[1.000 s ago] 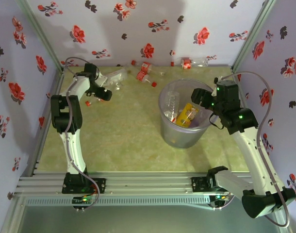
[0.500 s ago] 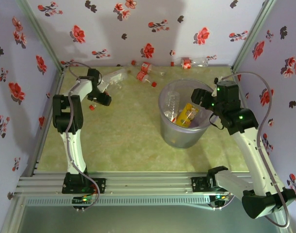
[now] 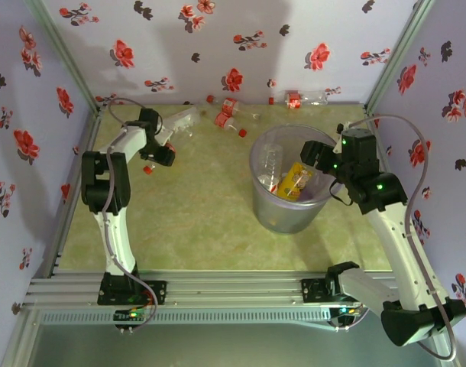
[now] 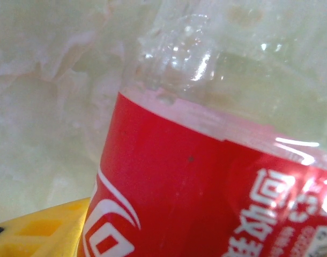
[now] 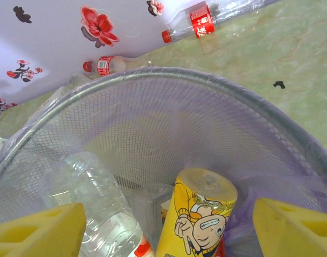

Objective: Put the plastic bottles in the bin

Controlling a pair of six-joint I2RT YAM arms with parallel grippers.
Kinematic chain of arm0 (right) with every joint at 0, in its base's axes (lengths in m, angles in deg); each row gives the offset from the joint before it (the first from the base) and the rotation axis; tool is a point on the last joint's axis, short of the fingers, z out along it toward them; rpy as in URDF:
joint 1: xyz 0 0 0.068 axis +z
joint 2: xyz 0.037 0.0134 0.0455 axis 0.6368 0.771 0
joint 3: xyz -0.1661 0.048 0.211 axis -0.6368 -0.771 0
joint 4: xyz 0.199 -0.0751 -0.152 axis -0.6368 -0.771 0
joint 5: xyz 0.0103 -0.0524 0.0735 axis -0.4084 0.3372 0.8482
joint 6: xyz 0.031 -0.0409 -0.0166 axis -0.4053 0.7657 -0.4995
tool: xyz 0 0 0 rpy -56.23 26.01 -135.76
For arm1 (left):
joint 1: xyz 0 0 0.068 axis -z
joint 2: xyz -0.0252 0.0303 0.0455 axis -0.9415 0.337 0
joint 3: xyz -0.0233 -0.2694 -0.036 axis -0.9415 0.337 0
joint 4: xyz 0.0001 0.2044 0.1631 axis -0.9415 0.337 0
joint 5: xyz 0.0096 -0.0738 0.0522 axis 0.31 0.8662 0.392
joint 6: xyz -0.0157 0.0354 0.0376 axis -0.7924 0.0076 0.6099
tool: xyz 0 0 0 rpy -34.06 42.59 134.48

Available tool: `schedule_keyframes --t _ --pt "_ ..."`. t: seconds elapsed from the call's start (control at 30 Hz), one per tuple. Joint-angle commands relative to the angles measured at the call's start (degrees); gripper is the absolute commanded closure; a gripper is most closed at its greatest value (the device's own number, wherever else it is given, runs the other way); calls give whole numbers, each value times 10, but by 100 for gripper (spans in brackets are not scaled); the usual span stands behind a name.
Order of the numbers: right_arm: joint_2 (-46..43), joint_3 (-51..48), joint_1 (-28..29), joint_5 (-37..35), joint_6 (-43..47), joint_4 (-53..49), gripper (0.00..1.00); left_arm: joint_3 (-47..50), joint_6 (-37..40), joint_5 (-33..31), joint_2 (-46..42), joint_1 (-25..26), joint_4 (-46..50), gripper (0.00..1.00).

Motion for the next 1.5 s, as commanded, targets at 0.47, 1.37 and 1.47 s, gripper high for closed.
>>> schedule_keyframes --t 0.47,1.37,1.47 --pt "46 27 55 63 -73 186 18 210 -230 -13 -323 150 -165 94" --pt "363 222 242 143 -115 387 9 313 -353 -25 -533 313 -241 100" --pt "366 222 243 165 -122 397 8 313 -354 -26 -529 314 -242 100"
